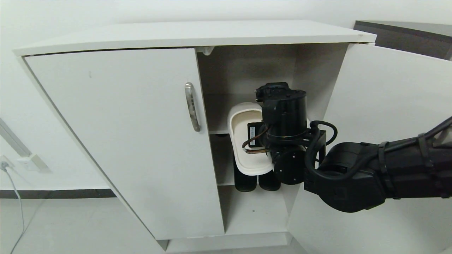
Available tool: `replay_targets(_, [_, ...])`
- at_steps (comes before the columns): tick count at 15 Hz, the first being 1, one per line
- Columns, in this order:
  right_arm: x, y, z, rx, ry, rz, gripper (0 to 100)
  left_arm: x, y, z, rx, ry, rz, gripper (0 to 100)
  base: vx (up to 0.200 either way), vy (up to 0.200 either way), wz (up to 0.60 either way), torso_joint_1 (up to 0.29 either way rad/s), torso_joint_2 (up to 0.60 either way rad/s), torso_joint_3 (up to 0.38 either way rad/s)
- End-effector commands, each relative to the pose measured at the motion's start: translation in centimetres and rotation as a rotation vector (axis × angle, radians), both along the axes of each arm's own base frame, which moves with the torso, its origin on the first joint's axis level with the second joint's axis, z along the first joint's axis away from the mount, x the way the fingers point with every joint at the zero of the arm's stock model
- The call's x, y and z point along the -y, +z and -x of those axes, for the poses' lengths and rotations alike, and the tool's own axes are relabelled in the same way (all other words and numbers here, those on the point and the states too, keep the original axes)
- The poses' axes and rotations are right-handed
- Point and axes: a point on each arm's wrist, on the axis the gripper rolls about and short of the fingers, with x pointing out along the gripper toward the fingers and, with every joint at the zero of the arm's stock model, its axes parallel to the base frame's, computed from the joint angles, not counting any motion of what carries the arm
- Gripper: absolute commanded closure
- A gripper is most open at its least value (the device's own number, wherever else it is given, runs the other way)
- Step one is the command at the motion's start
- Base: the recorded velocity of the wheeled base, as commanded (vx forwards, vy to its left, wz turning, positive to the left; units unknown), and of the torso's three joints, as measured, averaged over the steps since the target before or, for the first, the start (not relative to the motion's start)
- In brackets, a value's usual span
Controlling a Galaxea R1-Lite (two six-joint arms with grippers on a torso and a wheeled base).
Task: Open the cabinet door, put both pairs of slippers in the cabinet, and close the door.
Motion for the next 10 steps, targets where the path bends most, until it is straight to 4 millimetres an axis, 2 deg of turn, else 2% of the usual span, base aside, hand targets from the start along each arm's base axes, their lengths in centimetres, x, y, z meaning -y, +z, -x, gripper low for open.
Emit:
replay_targets(1, [0.0,0.0,0.0,0.000,0.001,0.000,100,0.0,0.0,0.0,-0.002,0.000,0.002,100,0.200,0.000,0.00,-0.002,0.00,0.012])
replay_targets(6, [0.0,-0.1,0.0,-0.002,0.005,-0.001,100,0.0,0.0,0.0,-0.002,0.000,0.002,100,0.000,0.000,0.00,0.000,0.00,0.000])
replay_targets(10, [1.0,0.3,-3.7,-0.011,0.011,-0.009,100,0.0,0.0,0.0,-0.001,0.000,0.002,100,0.000,0.000,0.00,0.000,0.00,0.000])
